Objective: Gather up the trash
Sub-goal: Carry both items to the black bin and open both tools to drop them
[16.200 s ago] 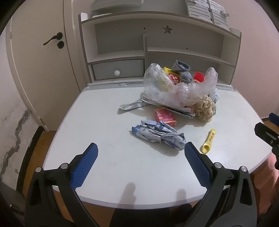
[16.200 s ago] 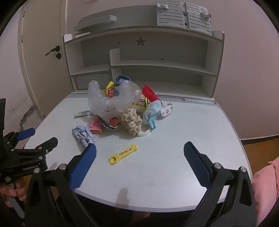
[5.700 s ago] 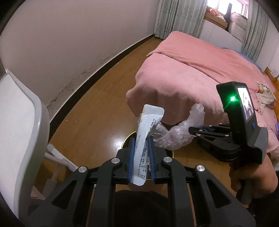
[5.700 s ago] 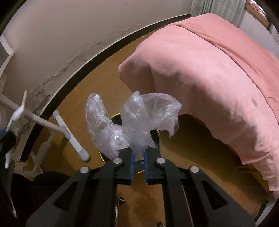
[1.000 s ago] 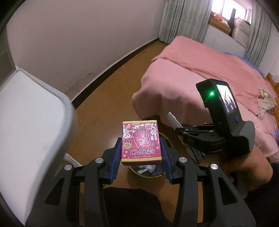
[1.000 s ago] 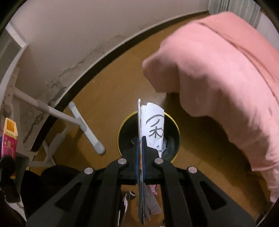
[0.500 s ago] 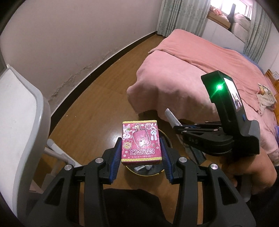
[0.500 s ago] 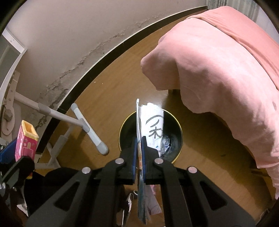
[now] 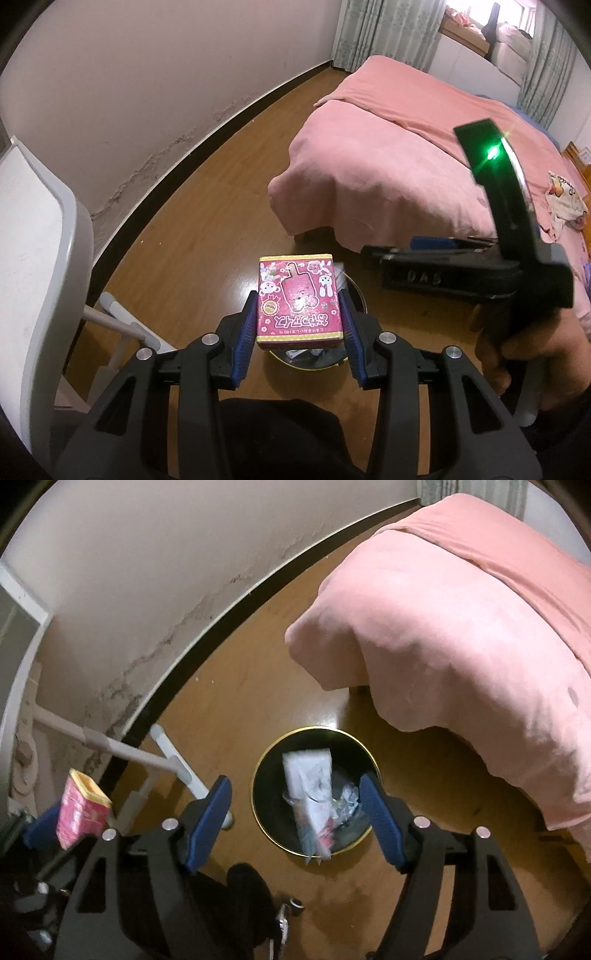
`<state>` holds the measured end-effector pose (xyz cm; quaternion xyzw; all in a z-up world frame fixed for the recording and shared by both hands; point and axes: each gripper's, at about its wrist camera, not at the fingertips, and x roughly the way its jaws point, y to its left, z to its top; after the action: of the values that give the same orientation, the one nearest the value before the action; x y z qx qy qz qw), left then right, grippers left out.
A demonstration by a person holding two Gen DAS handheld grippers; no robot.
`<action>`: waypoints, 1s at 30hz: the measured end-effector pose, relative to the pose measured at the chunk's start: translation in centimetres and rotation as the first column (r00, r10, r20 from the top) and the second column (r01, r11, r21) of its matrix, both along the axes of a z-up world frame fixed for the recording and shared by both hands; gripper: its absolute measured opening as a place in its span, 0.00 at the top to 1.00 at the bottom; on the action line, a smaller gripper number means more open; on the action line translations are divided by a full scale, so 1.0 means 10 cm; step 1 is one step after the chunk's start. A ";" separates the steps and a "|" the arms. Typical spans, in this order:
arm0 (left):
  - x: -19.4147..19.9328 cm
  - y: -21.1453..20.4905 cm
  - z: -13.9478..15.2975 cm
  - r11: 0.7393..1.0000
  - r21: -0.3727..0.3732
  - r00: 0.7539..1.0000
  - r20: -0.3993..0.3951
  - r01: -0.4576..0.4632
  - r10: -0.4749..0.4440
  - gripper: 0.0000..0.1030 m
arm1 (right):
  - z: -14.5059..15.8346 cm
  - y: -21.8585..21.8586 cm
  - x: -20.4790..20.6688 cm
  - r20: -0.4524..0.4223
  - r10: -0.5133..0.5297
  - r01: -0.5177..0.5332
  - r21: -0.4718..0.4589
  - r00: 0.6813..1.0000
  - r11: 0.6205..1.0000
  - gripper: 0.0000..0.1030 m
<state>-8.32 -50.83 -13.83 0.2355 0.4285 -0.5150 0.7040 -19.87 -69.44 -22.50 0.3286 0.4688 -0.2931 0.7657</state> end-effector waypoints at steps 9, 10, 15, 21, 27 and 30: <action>-0.03 -0.09 -0.13 1.000 0.018 0.999 -0.034 0.023 -0.022 0.60 | 0.08 -0.11 -0.13 0.015 -0.085 0.085 -0.033 0.996 0.996 0.32; -0.04 -0.13 -0.14 0.999 0.018 0.999 -0.045 0.031 -0.030 0.60 | 0.09 -0.13 -0.15 0.018 -0.098 0.098 -0.037 0.995 0.994 0.32; -0.10 -0.26 -0.17 0.998 0.003 0.995 -0.083 0.063 -0.063 0.56 | 0.14 -0.21 -0.27 0.037 -0.167 0.169 -0.066 0.985 0.983 0.32; -0.15 -0.30 -0.10 0.997 -0.018 0.995 -0.072 0.072 -0.074 0.38 | 0.18 -0.27 -0.34 0.051 -0.195 0.198 -0.077 0.980 0.977 0.32; -0.11 -0.08 0.14 0.997 -0.050 0.998 -0.031 0.053 -0.055 0.21 | 0.21 -0.20 -0.26 0.021 -0.142 0.143 -0.112 0.990 0.983 0.30; -0.03 0.18 0.36 0.997 -0.073 1.000 0.014 0.017 -0.016 0.14 | 0.30 -0.05 -0.16 0.016 -0.099 0.100 -0.141 0.995 0.985 0.29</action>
<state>-8.63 -49.04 -10.25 0.2164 0.4025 -0.5345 0.7109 -21.49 -69.90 -19.45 0.2977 0.4263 -0.3619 0.7737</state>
